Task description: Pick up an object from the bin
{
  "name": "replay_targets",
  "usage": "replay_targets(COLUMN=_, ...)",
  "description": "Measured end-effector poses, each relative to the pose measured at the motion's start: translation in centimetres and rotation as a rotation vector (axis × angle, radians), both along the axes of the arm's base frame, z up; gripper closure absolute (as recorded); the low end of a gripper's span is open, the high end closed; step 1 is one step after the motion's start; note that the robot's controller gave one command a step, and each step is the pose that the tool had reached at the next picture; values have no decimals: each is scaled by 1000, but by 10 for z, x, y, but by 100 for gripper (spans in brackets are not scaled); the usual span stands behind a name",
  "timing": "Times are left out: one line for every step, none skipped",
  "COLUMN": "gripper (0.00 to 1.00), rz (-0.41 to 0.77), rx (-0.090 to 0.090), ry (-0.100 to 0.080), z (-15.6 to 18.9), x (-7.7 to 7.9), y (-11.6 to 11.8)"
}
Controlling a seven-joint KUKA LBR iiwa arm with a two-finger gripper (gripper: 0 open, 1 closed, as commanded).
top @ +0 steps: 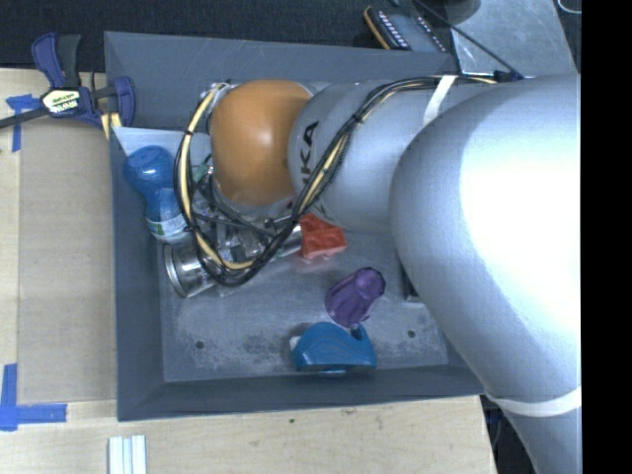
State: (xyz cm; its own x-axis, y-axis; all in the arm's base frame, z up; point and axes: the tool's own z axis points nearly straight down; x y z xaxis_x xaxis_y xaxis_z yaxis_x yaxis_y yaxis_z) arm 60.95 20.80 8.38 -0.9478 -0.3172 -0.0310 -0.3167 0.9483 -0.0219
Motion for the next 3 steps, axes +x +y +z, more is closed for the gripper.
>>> replay_targets(gripper=100, rz=0, rx=0, ry=-1, z=1, x=0, y=0)
replay_targets(gripper=100, rz=1, rx=0, ry=0, z=3, x=0, y=-1)
replay_targets(gripper=100, rz=1, rx=-3, ry=8, z=8, x=-3, y=-1)
